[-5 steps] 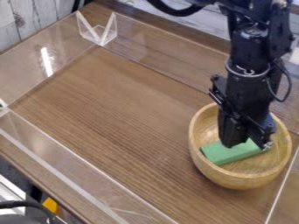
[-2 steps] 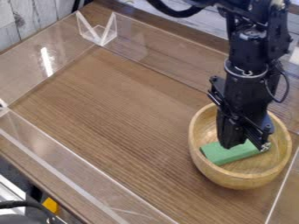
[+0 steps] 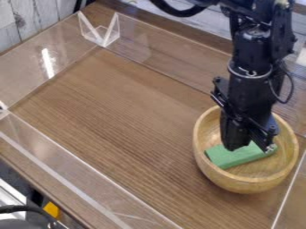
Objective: Put the green block in the brown bowl
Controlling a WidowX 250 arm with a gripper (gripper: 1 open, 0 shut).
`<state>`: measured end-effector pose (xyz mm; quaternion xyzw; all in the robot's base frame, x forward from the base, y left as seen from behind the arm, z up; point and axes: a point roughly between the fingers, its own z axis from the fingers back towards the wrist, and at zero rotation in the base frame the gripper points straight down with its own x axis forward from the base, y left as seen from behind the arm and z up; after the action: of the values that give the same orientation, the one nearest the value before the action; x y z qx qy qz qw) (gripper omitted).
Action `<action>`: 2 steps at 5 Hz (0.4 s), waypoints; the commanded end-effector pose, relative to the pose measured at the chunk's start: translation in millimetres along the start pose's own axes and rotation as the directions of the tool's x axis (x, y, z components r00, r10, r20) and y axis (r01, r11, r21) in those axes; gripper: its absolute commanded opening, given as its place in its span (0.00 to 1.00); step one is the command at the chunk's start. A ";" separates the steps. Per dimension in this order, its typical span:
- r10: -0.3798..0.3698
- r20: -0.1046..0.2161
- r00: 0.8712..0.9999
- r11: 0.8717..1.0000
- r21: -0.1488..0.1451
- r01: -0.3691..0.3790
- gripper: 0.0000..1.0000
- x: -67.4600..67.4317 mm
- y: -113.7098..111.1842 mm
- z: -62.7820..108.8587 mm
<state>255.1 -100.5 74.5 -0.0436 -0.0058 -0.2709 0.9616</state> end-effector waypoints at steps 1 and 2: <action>0.009 0.046 0.999 1.000 0.010 -0.010 0.00 8.6 4.2 12.0; 0.015 0.044 0.999 1.000 0.011 -0.016 1.00 7.7 4.8 12.0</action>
<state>254.4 -100.3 74.5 -0.0436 -0.0034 -0.2674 0.9626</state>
